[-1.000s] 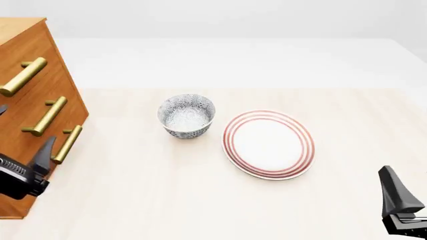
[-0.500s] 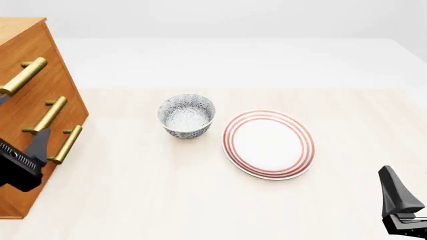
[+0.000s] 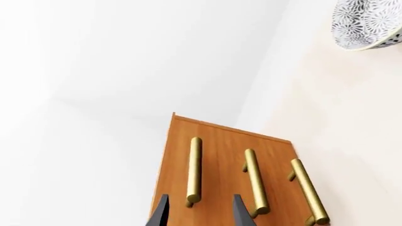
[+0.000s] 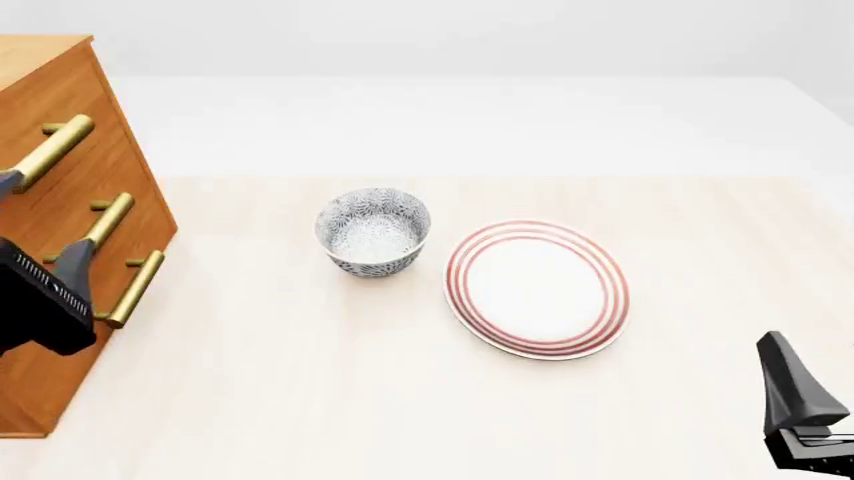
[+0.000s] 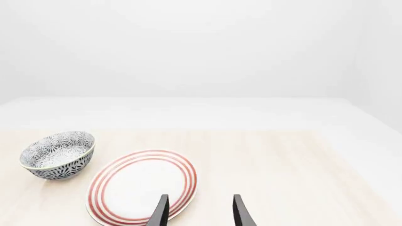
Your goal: Open the top drawer of the cabinet.
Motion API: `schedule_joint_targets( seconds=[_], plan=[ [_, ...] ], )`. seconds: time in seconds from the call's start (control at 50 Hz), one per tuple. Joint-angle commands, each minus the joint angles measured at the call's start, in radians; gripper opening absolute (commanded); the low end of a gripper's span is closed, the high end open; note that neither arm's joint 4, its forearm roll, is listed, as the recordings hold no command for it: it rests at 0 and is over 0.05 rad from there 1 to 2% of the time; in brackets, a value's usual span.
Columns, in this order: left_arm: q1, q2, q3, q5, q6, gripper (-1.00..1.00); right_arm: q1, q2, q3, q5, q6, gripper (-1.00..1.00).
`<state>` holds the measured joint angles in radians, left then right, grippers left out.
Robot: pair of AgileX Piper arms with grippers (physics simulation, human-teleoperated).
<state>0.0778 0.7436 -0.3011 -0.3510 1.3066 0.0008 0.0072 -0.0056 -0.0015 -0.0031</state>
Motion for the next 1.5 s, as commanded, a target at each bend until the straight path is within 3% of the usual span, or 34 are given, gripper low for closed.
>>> schedule_joint_targets(
  seconds=[0.02,0.52,1.08,1.5],
  plan=[
    [0.027,0.044,-0.018,-0.04,0.013,1.0,0.0,0.0,0.001,0.0,0.003,1.0],
    [0.056,0.213,-0.117,-0.104,0.022,1.0,0.0,0.0,0.001,0.0,0.003,1.0],
    [0.084,0.366,-0.172,-0.188,0.038,1.0,0.0,0.0,0.001,0.0,0.003,1.0],
    [0.125,0.417,-0.206,-0.193,0.041,1.0,0.0,0.0,0.001,0.0,0.003,1.0]
  ],
)
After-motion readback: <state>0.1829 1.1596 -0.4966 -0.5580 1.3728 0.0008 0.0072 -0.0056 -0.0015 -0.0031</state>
